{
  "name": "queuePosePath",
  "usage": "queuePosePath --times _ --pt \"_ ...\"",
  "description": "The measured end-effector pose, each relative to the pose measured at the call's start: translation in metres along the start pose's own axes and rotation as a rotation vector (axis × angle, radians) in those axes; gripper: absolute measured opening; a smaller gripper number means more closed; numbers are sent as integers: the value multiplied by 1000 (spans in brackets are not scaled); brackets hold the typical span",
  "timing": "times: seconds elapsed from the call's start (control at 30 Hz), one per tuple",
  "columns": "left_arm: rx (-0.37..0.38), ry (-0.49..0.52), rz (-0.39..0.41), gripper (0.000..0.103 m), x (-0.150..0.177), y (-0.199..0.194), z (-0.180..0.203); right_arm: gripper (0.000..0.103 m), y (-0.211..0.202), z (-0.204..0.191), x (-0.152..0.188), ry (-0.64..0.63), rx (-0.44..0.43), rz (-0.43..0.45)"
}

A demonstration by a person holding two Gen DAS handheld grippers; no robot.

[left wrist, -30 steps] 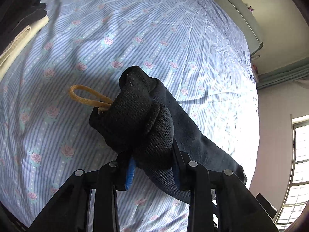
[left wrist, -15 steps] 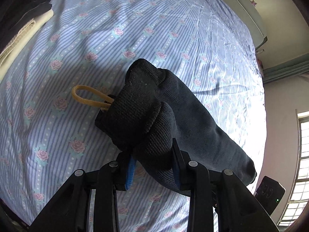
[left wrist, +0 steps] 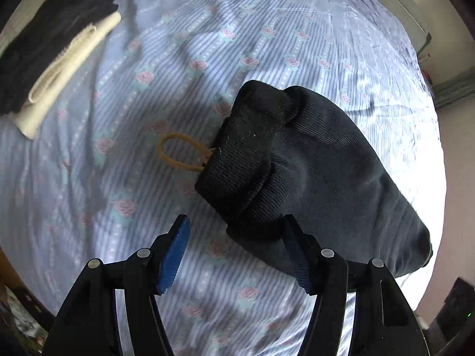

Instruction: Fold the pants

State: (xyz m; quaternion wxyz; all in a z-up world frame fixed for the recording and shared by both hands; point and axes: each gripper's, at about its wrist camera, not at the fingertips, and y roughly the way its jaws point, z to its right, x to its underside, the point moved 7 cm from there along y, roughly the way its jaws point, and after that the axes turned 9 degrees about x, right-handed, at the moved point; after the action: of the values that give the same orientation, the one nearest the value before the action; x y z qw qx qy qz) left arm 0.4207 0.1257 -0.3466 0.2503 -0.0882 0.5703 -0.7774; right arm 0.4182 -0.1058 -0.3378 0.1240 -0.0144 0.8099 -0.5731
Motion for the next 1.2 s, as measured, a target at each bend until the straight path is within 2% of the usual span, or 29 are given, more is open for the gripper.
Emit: queuePosePath --times 0.07,0.17,0.3,0.37,0.4,0.53,0.6,0.67,0.7,0.77,0.8,0.83,0.87,0.9,1.0,1.1,1.2 --pt "-53 118 22 62 13 -21 13 65 -31 14 3 48 12 57" --pt "-78 313 44 62 40 -40 53 66 -79 58 7 139 100 155" --pt "-17 505 61 62 67 -32 121 68 -121 135 6 281 241 263" --pt "28 560 32 52 75 -17 151 68 -128 174 2 344 310 277" --pt "50 581 16 50 79 -8 165 68 -131 192 0 373 312 292" --pt "68 613 -14 45 85 18 205 68 -124 244 -14 444 298 300" --pt "48 629 -9 45 84 25 217 68 -111 252 -24 455 253 282" --pt "33 635 -9 45 84 28 224 66 -99 259 -33 434 254 265" --pt "29 630 -11 45 84 29 225 60 -93 260 -36 424 246 253" --pt "24 617 -22 45 84 31 227 33 -79 256 -39 399 209 224" --pt "19 614 -26 45 85 31 227 8 -71 252 -36 378 201 200" --pt "9 613 -29 44 85 32 228 6 -68 248 -35 351 198 179" --pt "0 611 -31 43 85 33 229 5 -72 246 -34 317 239 173" --pt "-4 608 -34 43 86 34 229 4 -81 245 -34 280 287 195" --pt "-6 595 -56 43 87 46 232 4 -101 249 -39 235 324 230" --pt "-19 594 -81 43 89 62 235 4 -82 262 -41 210 359 174" --pt "-12 613 -84 43 90 64 242 6 -75 271 -29 228 369 129"
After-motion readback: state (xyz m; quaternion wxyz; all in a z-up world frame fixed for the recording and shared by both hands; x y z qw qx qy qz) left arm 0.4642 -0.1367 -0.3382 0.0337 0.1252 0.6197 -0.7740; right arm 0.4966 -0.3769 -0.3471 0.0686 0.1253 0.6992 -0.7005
